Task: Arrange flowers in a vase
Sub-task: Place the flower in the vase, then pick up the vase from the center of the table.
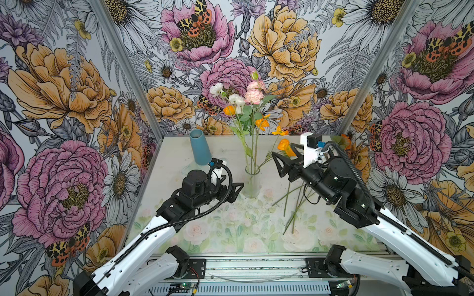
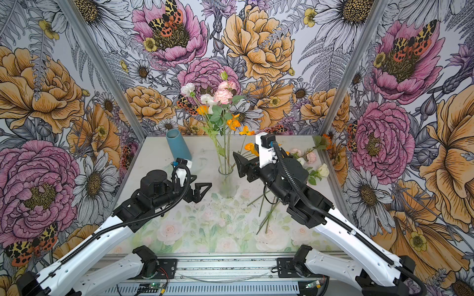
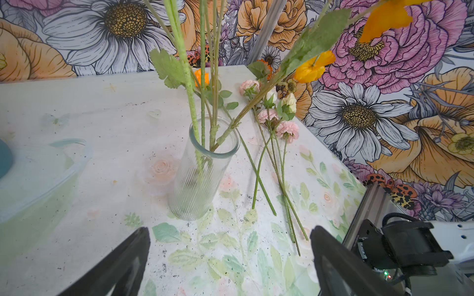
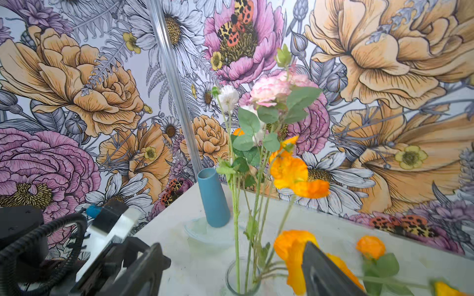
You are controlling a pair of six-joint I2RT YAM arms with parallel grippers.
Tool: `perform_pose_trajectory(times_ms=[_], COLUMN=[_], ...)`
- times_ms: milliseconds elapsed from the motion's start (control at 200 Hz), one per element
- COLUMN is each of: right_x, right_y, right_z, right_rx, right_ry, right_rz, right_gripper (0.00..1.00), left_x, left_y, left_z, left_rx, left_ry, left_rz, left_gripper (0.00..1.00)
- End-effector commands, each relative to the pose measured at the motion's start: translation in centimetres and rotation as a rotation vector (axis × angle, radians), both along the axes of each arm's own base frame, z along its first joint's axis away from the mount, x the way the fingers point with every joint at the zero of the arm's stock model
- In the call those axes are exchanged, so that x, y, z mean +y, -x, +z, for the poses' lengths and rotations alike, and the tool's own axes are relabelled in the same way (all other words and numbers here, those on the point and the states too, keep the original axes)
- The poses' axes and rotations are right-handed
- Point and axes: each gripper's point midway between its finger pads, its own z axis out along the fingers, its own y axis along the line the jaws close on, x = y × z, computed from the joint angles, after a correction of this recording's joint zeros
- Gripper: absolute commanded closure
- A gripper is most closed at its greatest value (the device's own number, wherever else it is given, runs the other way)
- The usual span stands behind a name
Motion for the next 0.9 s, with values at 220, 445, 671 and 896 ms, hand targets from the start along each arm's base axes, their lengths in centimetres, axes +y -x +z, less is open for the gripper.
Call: perform_pose_trajectory(times_ms=[220, 445, 671, 896], right_x=[-8.9, -9.3, -9.4, -6.5], right_y=[2.0, 1.0, -0.5, -2.0], right_z=[-13.4, -20.7, -25.2, -25.0], right_rx=[0.487, 0.727, 0.879, 0.794], right_ry=[-0.034, -0.023, -0.112, -0.185], right_rz=[-0.318, -0.407, -0.417, -0.248], right_gripper=[0.13, 0.12, 0.07, 0.01], left_x=[-3.6, -4.6, -3.8, -5.8], left_y=[0.3, -0.3, -3.6, -7.1], left_z=[-0.6, -2.9, -6.6, -7.7], left_rx=[-0.147, -0.103, -0.115, -0.272], left_ry=[-0.056, -0.117, -0.096, -0.089], left_rz=[-0.073, -0.075, -0.016, -0.014], left_gripper=[0.01, 0.01, 0.01, 0.01])
